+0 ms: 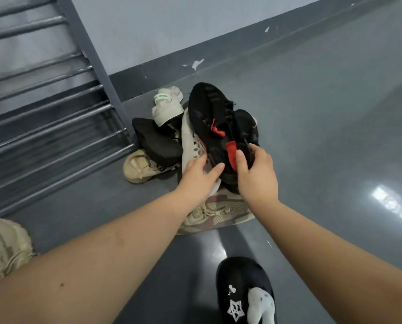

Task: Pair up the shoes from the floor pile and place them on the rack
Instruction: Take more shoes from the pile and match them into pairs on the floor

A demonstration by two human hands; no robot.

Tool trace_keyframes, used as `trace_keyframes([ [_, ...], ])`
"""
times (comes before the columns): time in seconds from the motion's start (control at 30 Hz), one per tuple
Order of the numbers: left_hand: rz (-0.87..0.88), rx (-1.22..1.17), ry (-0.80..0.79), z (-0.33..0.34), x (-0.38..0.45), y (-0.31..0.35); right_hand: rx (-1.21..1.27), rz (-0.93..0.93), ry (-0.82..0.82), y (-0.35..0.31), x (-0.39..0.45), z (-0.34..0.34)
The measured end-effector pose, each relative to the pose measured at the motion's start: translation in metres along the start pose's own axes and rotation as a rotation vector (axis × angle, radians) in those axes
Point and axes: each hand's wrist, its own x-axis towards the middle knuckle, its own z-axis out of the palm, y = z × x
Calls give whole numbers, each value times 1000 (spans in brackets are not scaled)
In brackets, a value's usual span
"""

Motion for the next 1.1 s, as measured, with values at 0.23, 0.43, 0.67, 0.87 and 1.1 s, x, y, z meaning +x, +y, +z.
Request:
trace_keyframes([
  [0.23,-28,-366,-43,-22,-32,-6,140,32,67,-23,-42,12],
  [0.43,-30,-494,37,-59,-82,-33,323,-5,-103,-44,-93,26],
  [0.67,-29,-497,219,-118,-154,-85,295,-187,-573,-73,-137,66],
  [0.87,-186,-507,297,-153,-192,-146,131,-182,-886,-96,-164,120],
  [1.1,-392,-705,304,-179,-213,-203,-106,-29,-1141,-112,-184,186],
])
